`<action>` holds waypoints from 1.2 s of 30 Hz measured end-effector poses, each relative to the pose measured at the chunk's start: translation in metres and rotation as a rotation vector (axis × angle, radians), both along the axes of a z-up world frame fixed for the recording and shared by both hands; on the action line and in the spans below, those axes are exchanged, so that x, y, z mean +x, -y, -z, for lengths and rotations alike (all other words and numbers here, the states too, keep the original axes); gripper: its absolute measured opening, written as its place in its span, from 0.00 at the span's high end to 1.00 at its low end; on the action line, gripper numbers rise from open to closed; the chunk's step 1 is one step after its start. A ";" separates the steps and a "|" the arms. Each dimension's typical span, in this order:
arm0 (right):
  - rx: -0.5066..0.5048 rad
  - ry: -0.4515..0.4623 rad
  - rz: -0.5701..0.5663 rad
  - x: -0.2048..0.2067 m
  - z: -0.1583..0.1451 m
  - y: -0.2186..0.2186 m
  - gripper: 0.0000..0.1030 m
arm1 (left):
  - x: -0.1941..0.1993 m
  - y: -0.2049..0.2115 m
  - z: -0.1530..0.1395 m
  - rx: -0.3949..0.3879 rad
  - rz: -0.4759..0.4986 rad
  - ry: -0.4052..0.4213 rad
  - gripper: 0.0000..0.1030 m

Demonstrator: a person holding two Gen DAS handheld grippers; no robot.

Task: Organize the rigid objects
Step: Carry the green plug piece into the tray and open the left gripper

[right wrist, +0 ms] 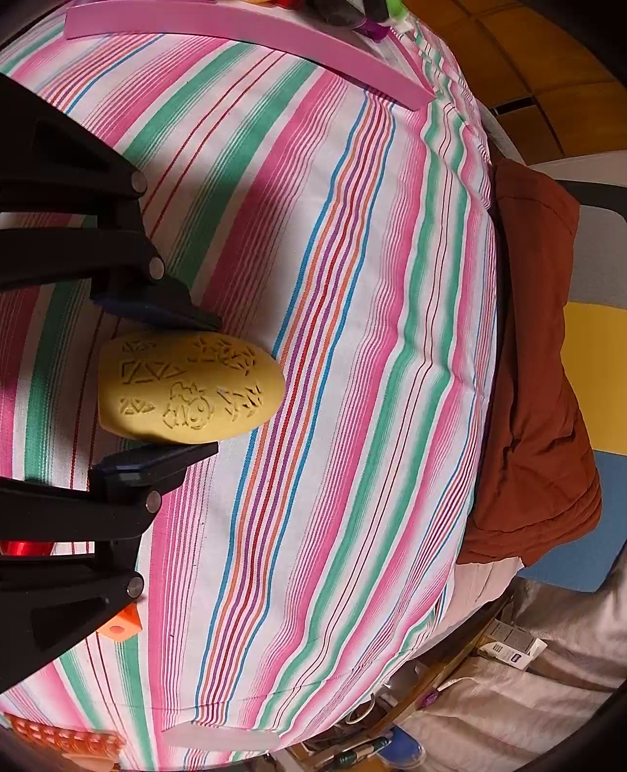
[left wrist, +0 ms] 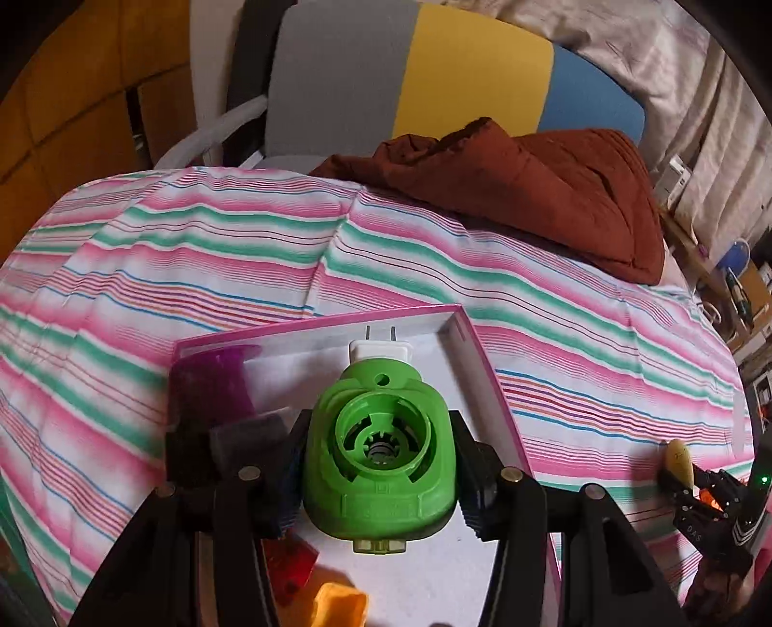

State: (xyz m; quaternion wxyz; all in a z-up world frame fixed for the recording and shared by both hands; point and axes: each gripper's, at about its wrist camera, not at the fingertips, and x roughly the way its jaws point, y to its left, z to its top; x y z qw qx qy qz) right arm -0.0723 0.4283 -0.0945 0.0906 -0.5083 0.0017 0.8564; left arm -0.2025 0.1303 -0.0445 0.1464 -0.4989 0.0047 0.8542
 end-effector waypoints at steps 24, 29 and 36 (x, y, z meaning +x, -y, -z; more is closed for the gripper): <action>0.008 0.003 0.002 0.000 0.002 0.001 0.58 | 0.002 0.003 0.003 -0.058 0.082 -0.028 0.48; 0.008 0.002 0.003 -0.002 0.003 0.002 0.58 | 0.021 0.018 -0.016 -0.052 0.038 -0.094 0.49; 0.031 -0.005 0.003 -0.002 0.002 0.004 0.58 | 0.072 0.035 -0.034 -0.111 -0.004 -0.206 0.49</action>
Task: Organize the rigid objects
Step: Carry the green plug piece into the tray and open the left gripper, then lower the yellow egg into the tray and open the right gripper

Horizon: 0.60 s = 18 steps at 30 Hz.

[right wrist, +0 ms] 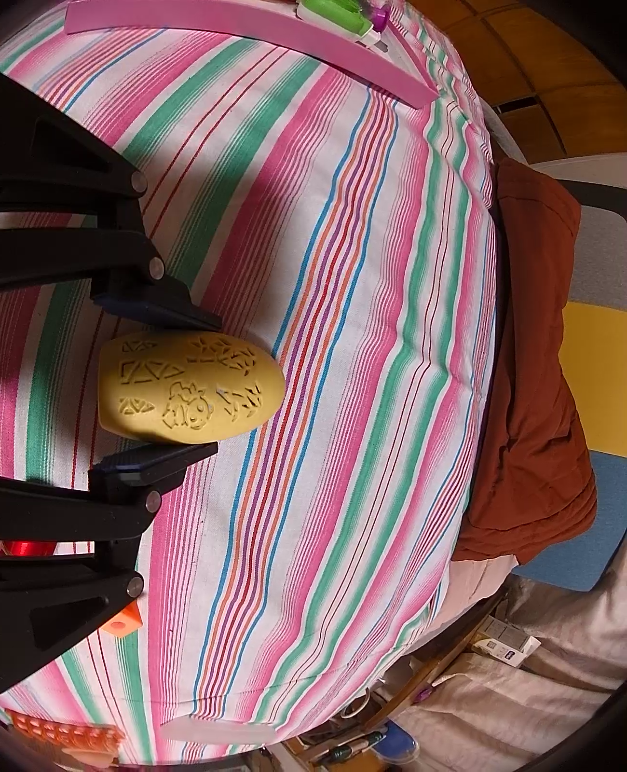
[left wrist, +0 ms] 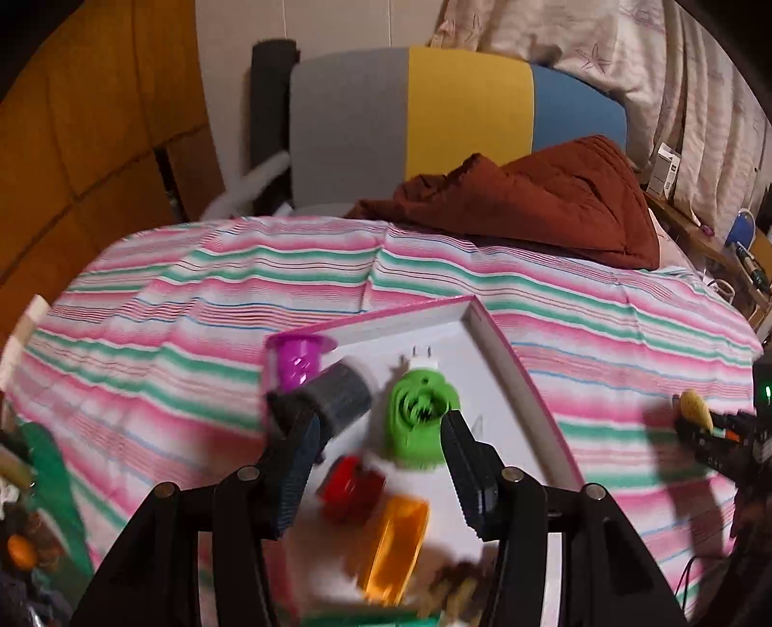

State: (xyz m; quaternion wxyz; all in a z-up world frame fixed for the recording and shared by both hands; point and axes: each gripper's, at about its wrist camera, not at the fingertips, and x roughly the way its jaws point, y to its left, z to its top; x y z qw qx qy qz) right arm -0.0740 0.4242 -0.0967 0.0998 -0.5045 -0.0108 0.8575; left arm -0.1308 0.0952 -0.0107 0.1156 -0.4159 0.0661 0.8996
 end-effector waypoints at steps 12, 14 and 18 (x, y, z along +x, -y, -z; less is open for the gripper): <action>0.014 -0.008 0.005 0.007 -0.001 0.004 0.58 | 0.069 0.029 0.003 0.036 -0.056 -0.032 0.49; 0.023 -0.006 0.003 0.009 -0.001 0.006 0.58 | 0.074 0.033 0.004 0.042 -0.057 -0.031 0.49; 0.032 0.000 0.009 0.013 -0.002 0.011 0.58 | 0.081 0.043 0.007 0.062 -0.069 -0.024 0.49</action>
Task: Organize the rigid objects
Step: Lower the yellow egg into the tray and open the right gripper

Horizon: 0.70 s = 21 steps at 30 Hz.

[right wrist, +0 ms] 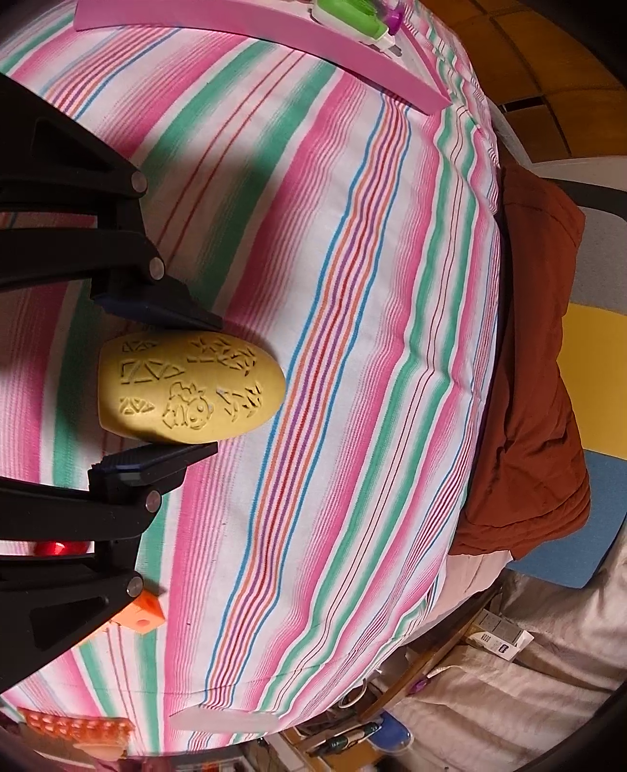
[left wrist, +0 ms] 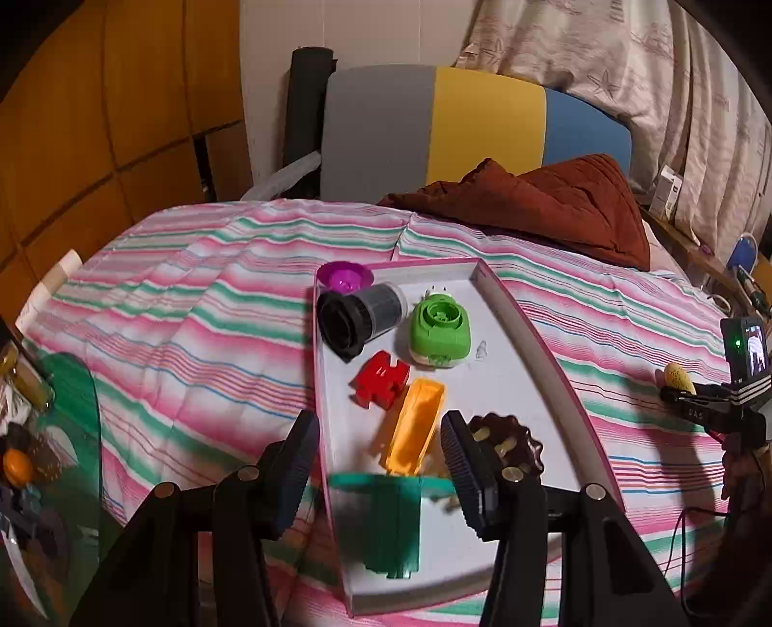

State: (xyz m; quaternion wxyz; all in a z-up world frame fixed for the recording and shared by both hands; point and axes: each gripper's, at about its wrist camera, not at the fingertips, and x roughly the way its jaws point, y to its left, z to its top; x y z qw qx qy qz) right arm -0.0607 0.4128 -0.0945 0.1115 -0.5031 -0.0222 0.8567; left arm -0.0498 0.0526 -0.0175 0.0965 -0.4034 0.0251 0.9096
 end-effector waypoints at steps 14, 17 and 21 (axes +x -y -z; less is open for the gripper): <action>-0.134 -0.061 -0.065 0.010 -0.030 0.055 0.58 | 0.011 0.017 0.006 0.023 -0.011 0.003 0.49; -0.171 -0.107 -0.152 0.006 -0.052 0.083 0.58 | 0.011 0.026 0.007 0.033 -0.034 0.009 0.49; -0.190 -0.134 -0.300 -0.002 -0.073 0.129 0.58 | 0.013 0.038 0.007 0.046 -0.055 0.009 0.48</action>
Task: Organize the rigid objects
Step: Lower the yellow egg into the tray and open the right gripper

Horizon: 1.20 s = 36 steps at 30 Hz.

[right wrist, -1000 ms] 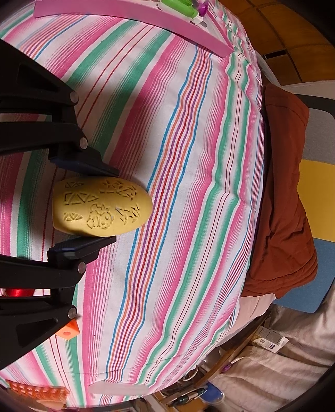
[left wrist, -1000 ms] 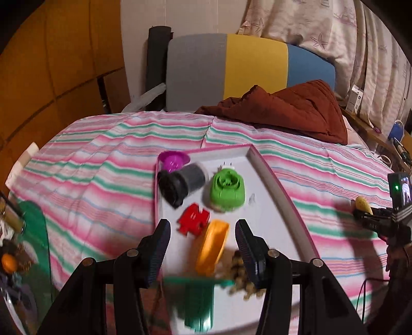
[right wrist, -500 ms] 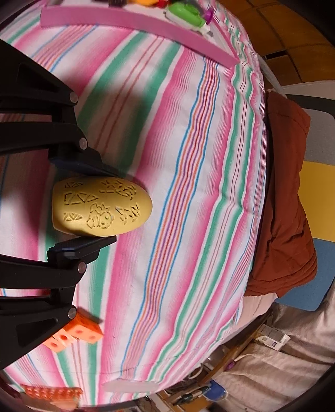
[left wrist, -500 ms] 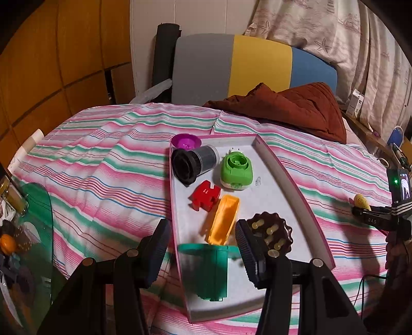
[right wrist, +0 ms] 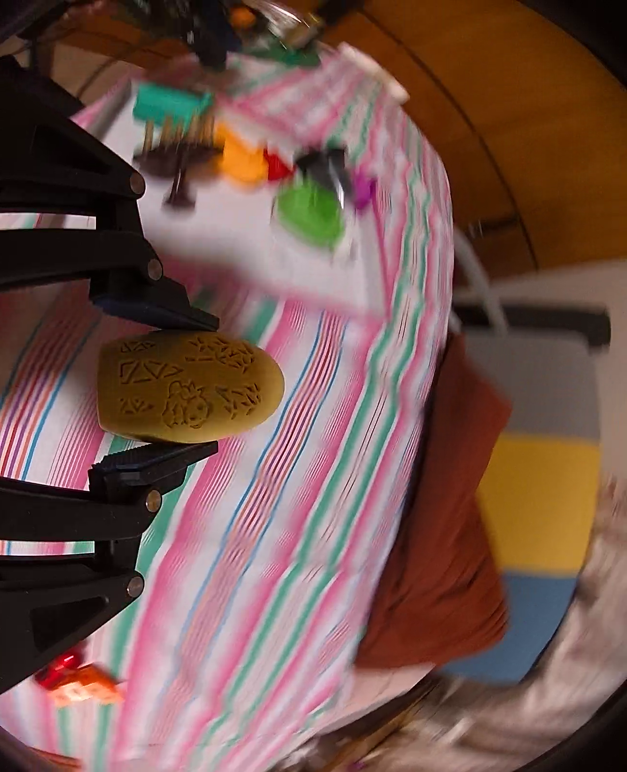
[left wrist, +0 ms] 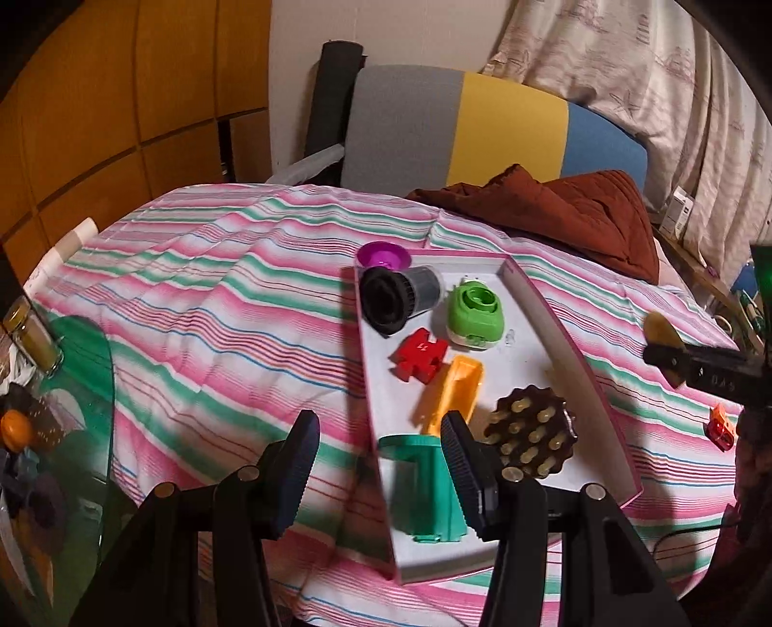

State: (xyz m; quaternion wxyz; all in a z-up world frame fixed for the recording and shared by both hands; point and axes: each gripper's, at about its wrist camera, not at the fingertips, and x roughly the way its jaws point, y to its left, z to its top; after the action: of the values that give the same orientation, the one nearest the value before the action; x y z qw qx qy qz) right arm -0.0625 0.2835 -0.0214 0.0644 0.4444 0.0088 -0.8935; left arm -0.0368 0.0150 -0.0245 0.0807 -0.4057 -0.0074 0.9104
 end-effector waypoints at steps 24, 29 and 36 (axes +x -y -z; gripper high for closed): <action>0.143 0.164 -0.237 -0.082 0.046 0.145 0.63 | -0.002 0.029 0.008 0.025 -0.059 0.024 0.49; 0.123 0.129 -0.227 -0.074 0.041 0.140 0.53 | -0.001 0.028 0.009 0.018 -0.056 0.023 0.49; 0.089 0.059 -0.169 -0.056 0.022 0.126 0.41 | 0.003 0.025 0.005 0.010 -0.049 0.012 0.49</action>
State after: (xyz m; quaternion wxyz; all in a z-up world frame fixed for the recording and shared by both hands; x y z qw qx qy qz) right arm -0.1190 0.1571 -0.0431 0.1200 0.4707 0.0841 -0.8700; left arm -0.0341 -0.0102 -0.0299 0.0602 -0.4106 -0.0225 0.9095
